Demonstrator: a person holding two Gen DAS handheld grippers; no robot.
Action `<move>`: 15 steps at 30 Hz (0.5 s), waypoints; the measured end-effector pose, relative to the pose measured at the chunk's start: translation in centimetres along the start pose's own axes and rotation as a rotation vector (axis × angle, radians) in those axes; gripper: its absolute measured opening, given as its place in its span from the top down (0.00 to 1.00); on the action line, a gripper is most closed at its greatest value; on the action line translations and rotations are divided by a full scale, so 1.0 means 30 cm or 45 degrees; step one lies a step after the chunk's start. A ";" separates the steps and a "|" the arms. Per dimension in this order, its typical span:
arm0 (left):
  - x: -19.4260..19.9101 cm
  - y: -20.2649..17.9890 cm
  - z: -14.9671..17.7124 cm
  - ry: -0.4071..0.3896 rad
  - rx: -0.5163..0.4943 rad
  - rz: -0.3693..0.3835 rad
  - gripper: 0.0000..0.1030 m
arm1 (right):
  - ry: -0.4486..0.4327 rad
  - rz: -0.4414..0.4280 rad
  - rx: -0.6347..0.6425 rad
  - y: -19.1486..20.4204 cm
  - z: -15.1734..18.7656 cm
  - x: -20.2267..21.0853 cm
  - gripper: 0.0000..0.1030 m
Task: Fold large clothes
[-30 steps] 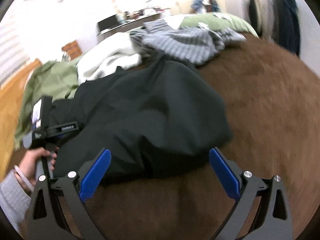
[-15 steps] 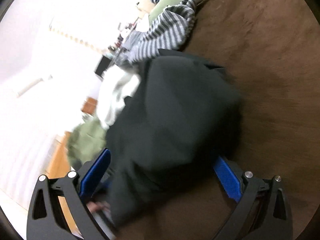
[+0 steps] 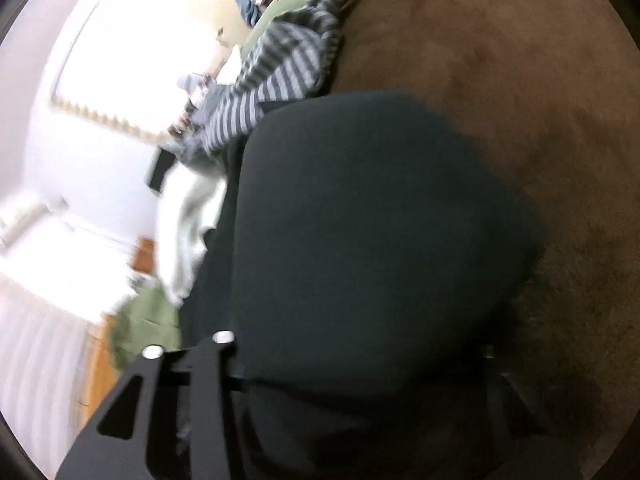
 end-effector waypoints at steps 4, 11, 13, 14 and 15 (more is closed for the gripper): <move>0.000 0.000 0.000 -0.007 -0.001 -0.002 0.05 | 0.030 -0.059 0.022 0.011 -0.009 0.014 0.80; 0.005 -0.004 0.002 -0.033 -0.008 -0.016 0.05 | -0.018 -0.073 0.211 0.164 0.004 0.062 0.85; 0.006 -0.005 0.001 -0.036 -0.007 -0.016 0.05 | -0.024 -0.092 0.247 0.207 0.010 0.077 0.85; 0.006 -0.006 0.001 -0.037 -0.006 -0.016 0.05 | -0.028 -0.110 0.278 0.241 0.016 0.090 0.86; 0.006 -0.005 0.001 -0.037 -0.006 -0.015 0.05 | -0.030 -0.123 0.313 0.281 0.025 0.101 0.86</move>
Point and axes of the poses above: each gripper's, at about its wrist camera, not at the fingertips, and x roughly against the way its jaws point, y to its left, z to its underside, the point moved 3 cm from there along -x, roughly the way its jaws point, and after that the axes turned 6 degrees about -x, right-handed, at the moved point
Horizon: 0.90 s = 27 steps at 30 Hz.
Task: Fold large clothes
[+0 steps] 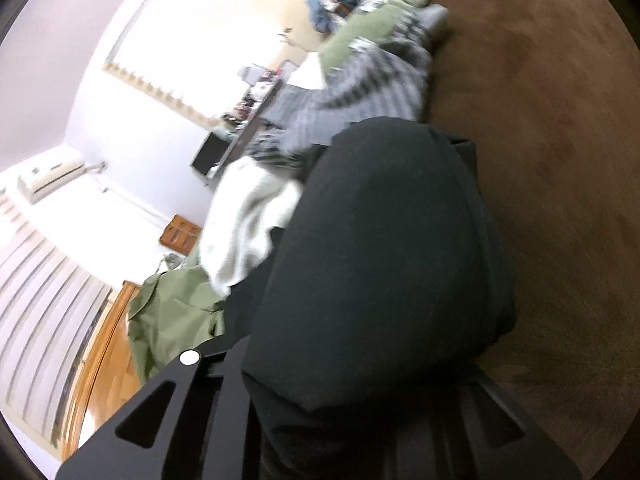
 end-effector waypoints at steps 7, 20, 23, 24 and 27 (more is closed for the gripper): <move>0.000 0.001 0.000 0.003 0.007 0.004 0.05 | 0.037 -0.109 0.235 0.302 0.054 0.006 0.86; 0.015 0.018 0.011 0.032 0.002 -0.017 0.05 | 0.226 -0.169 0.576 0.630 0.289 -0.143 0.86; 0.040 0.027 0.001 0.082 -0.042 -0.039 0.06 | 0.216 -0.170 0.543 0.623 0.280 -0.149 0.86; 0.056 0.034 -0.003 0.084 -0.059 -0.037 0.07 | 0.218 -0.170 0.531 0.624 0.274 -0.154 0.86; 0.139 0.097 -0.001 0.042 -0.125 -0.084 0.07 | 0.224 -0.169 0.544 0.653 0.295 -0.161 0.86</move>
Point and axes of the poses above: each gripper's, at about its wrist camera, not at the fingertips, and x roughly against the way its jaws point, y to its left, z to its underside, the point moved 3 cm from there along -x, roughly the way its jaws point, and after that the axes turned 6 degrees about -x, right-handed, at the moved point
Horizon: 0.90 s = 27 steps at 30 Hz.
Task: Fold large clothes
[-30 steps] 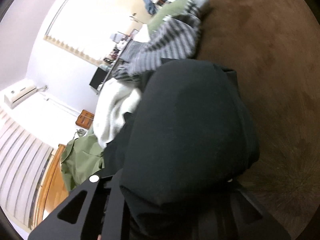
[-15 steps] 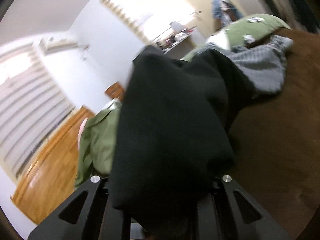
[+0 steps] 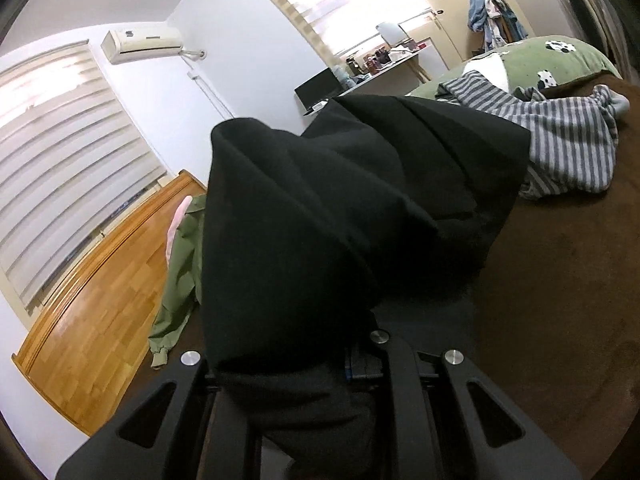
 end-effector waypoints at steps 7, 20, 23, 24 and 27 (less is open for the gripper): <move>0.169 0.329 0.162 0.005 0.103 -0.114 0.06 | 0.041 0.007 0.216 0.192 0.077 -0.076 0.86; 0.271 0.611 0.508 0.100 0.242 -0.333 0.06 | 0.682 0.230 0.961 0.348 0.610 -0.451 0.84; 0.294 0.628 0.522 0.077 0.294 -0.300 0.06 | 0.740 0.237 1.056 0.345 0.678 -0.463 0.84; 0.297 0.634 0.521 0.068 0.306 -0.300 0.06 | 0.739 0.226 1.070 0.352 0.680 -0.458 0.83; 0.328 0.655 0.542 0.041 0.350 -0.302 0.06 | 0.749 0.193 1.129 0.369 0.694 -0.438 0.83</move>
Point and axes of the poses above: each gripper's, at about its wrist camera, not at the fingertips, and x roughly against the way its jaws point, y to its left, z to its underside, the point moved 3 cm from there along -x, roughly the way its jaws point, and after that the axes turned 6 degrees about -x, right-handed, at the moved point
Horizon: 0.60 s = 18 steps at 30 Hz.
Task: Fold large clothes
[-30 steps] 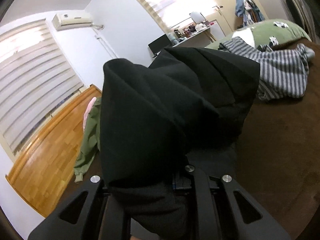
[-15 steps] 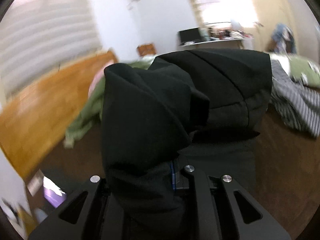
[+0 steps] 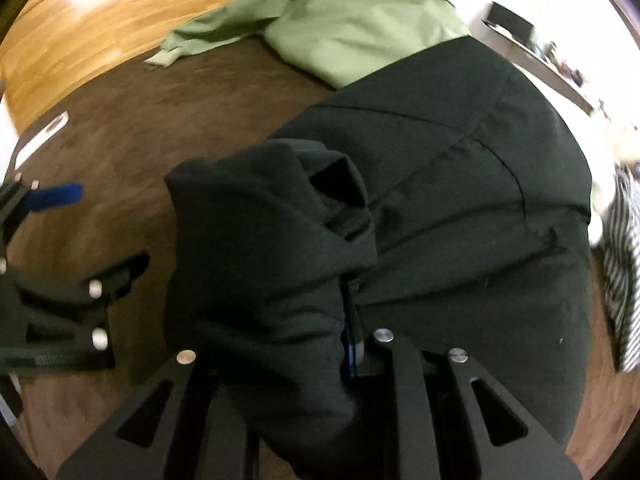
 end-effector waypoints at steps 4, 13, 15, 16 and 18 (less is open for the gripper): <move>0.034 0.036 0.007 -0.030 0.065 0.005 0.06 | 0.028 -0.030 0.057 0.030 0.022 0.018 0.83; 0.044 0.092 0.038 0.004 0.085 -0.031 0.06 | 0.144 -0.113 0.062 0.053 0.060 -0.019 0.83; 0.053 0.104 0.045 0.013 0.093 -0.041 0.06 | 0.146 -0.111 0.062 0.052 0.061 -0.017 0.82; 0.060 0.114 0.047 0.017 0.104 -0.042 0.06 | 0.143 -0.105 0.060 0.051 0.061 -0.014 0.82; 0.076 0.131 0.051 0.023 0.126 -0.046 0.06 | 0.134 -0.096 0.052 0.058 0.073 -0.008 0.81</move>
Point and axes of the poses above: each gripper's, at about its wrist camera, not at the fingertips, and x roughly against the way its jaws point, y to its left, z to its underside, the point moved 3 cm from there along -x, roughly the way its jaws point, and after that the axes turned 6 degrees about -x, right-handed, at the moved point
